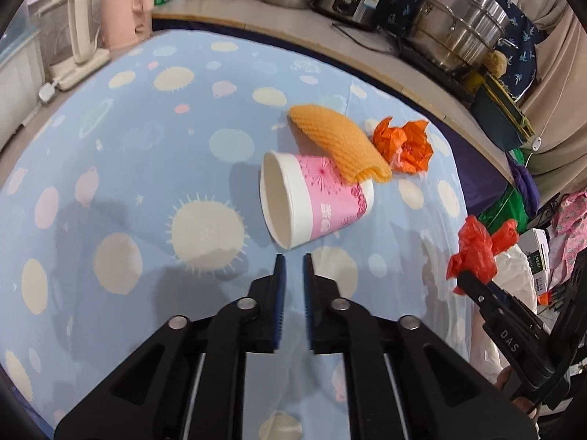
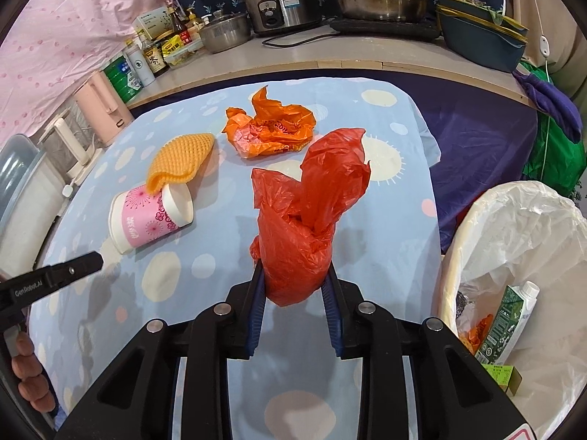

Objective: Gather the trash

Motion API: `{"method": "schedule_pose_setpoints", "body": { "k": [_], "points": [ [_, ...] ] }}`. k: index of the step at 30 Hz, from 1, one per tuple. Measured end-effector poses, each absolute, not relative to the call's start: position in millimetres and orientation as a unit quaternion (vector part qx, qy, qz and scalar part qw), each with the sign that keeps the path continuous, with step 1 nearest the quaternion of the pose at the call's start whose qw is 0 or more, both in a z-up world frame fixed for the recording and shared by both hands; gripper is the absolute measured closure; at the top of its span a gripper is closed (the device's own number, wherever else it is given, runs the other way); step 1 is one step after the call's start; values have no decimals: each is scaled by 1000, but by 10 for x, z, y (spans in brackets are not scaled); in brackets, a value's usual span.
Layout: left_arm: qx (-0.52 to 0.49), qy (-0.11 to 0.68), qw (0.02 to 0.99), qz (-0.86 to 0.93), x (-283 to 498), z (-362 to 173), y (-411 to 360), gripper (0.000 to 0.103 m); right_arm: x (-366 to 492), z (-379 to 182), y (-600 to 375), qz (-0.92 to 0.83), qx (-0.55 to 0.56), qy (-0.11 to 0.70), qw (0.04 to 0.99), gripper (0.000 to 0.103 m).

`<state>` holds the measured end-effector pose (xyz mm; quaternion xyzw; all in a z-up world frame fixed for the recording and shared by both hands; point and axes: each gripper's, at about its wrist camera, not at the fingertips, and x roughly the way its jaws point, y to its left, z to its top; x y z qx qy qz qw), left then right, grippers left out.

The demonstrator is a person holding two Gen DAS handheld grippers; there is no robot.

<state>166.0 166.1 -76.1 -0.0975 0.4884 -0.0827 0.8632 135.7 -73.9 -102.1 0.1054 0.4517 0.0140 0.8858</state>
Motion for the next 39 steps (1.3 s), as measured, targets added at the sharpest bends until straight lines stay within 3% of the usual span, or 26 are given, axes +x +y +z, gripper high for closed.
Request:
{"method": "schedule_pose_setpoints", "body": {
  "k": [1,3,9,15,29,33,39],
  "points": [
    [-92,484,866,-80,1683,-731,1663,67,1345,-1013,-745,14,107,451,886,76],
    [-84,468,878,-63,1797,-639,1702,60,1338,-1004,-756,14,108,450,886,76],
    [-70,452,888,-54,2319,-521,1780,60,1366,-992,-756,14,109,449,887,76],
    [-27,484,871,-76,2543,-779,1579,60,1387,-996,-779,12,112,450,886,76],
    [-50,533,831,-152,1864,-1100,1157,63,1306,-918,-830,17,115,444,888,76],
    [-88,534,820,-188,1667,-1071,957,63,1236,-890,-901,11,116,442,890,76],
    [-67,518,841,-142,1467,-956,907,62,1157,-893,-1044,2,120,443,888,76]
  ]
}}
